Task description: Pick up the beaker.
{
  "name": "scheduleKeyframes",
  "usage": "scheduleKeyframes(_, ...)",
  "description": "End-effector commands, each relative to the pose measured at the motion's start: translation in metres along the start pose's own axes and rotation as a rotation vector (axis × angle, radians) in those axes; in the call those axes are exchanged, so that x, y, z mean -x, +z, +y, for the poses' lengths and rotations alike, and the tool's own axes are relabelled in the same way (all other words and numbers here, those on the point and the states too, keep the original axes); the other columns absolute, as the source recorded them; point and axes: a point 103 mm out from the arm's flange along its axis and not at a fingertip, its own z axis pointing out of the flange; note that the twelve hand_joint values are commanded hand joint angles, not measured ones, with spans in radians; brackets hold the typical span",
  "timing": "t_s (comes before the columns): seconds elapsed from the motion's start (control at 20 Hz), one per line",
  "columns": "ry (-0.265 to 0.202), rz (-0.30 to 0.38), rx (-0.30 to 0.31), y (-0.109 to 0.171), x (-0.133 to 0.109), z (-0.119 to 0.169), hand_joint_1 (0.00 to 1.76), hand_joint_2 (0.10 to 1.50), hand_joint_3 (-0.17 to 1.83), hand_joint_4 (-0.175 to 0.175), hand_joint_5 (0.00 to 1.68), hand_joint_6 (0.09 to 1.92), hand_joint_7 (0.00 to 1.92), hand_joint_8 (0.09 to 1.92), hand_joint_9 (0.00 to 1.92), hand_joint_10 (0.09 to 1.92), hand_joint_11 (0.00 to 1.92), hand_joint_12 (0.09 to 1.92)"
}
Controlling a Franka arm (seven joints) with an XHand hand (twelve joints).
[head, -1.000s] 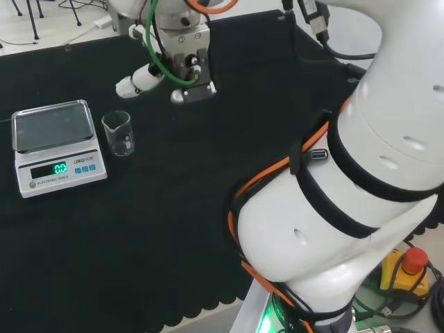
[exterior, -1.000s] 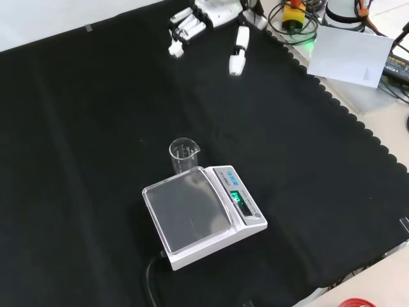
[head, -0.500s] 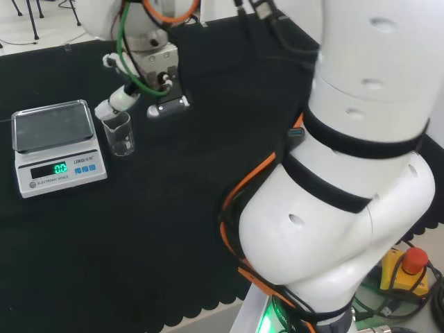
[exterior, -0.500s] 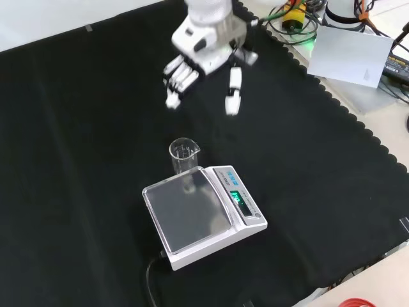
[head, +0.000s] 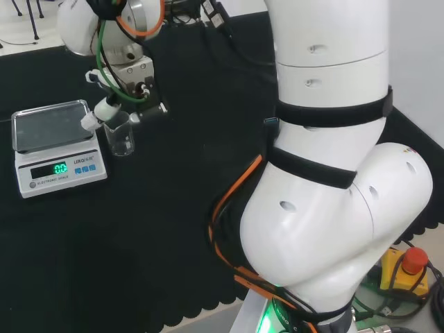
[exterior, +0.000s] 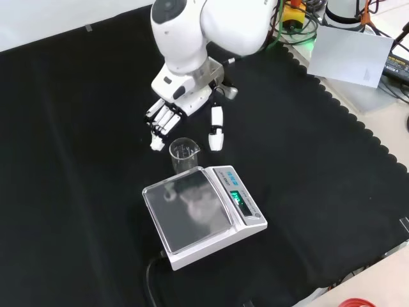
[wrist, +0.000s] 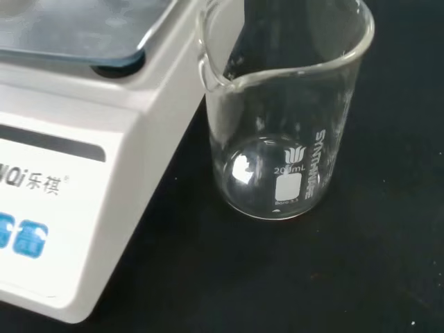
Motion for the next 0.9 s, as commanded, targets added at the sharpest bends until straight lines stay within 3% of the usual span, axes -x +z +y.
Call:
scheduleKeyframes(0.05,-0.006,-0.029,-0.05,0.022,0.012,-0.014,0.59,0.71,0.14,0.034,0.2,0.09,0.22,0.73,0.3,0.84,0.01,1.6)
scheduleKeyframes(0.9,-0.004,-0.06,-0.132,0.055,0.014,-0.003,0.61,0.7,0.13,0.049,0.18,0.09,0.2,0.73,0.29,0.86,0.0,1.61)
